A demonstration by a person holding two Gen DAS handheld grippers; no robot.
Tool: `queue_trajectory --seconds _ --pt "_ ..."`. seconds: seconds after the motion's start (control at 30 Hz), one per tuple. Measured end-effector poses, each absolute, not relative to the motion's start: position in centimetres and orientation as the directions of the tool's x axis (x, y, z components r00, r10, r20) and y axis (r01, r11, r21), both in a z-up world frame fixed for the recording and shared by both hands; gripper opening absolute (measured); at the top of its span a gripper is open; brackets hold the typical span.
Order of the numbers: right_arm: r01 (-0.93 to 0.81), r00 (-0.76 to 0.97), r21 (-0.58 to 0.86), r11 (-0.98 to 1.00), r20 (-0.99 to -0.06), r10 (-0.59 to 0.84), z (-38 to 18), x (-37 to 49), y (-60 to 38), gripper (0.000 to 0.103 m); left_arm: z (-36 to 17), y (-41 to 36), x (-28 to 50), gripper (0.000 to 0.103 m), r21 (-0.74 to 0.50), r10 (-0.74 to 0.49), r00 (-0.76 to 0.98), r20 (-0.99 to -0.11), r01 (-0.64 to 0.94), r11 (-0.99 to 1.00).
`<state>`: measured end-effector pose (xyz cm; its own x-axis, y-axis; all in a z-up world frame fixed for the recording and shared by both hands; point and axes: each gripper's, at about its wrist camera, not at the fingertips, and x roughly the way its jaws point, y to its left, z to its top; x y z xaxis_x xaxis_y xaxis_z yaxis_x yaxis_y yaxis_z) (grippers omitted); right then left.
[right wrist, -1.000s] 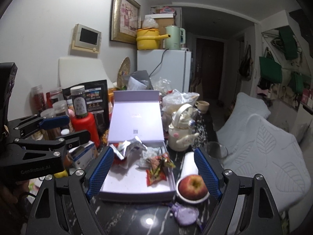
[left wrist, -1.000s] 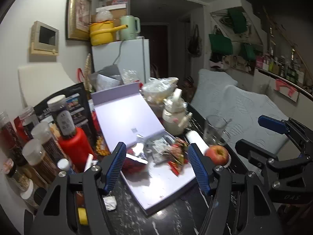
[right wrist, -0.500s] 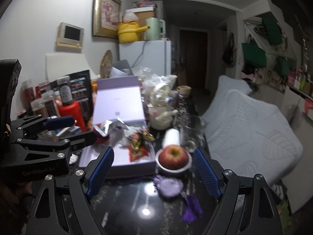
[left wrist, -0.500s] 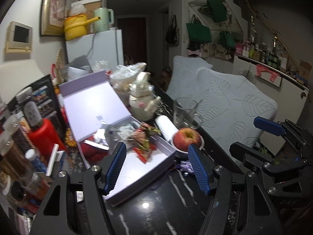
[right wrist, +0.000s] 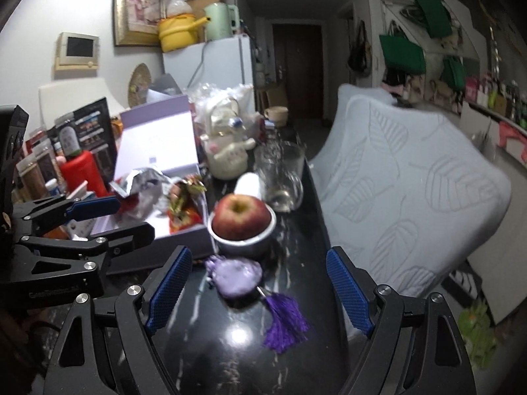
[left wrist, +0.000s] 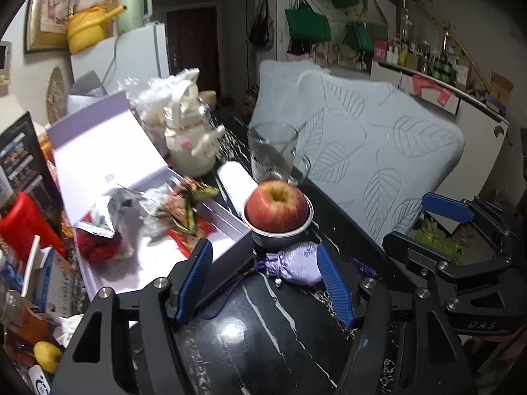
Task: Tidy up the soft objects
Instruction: 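Withdraw both tools from the box toward the lavender sachet beside the apple bowl, then grasp the purple tassel with right gripper while left gripper approaches the lavender sachet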
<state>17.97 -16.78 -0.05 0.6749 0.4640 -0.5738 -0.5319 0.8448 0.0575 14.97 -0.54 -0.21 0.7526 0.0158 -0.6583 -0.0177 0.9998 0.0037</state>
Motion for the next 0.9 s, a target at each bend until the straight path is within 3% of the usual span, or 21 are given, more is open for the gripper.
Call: queue_trajectory --seconds 0.4,0.6,0.67,0.8,0.83,0.9 --pt "-0.518 0.586 0.083 0.851 -0.691 0.424 -6.6 21.8 -17.3 0.081 -5.8 -0.8 18.0 0.065 0.006 -0.004 0.677 -0.736 0.012 1.0" --pt "-0.55 0.519 0.05 0.834 -0.762 0.388 -9.9 23.2 -15.8 0.062 -7.1 -0.4 18.6 0.065 0.033 0.007 0.663 -0.748 0.027 0.999" --pt "-0.564 0.498 0.048 0.824 -0.777 0.386 -10.8 23.6 -15.3 0.045 -7.4 0.1 18.9 0.065 0.012 -0.013 0.655 -0.756 0.033 0.999" --pt "-0.61 0.454 0.071 0.789 -0.785 0.421 -11.7 23.9 -14.7 0.021 -7.7 0.7 19.2 0.065 0.002 -0.02 0.652 -0.758 0.032 0.999" --pt "-0.613 0.462 0.046 0.788 -0.789 0.405 -11.8 23.8 -14.6 0.008 -7.7 0.8 19.2 0.065 -0.004 -0.027 0.65 -0.76 0.036 0.999" --pt "-0.616 0.479 0.016 0.788 -0.786 0.391 -11.7 23.6 -14.6 0.004 -7.9 0.9 19.2 0.065 -0.025 -0.048 0.645 -0.763 0.046 0.999"
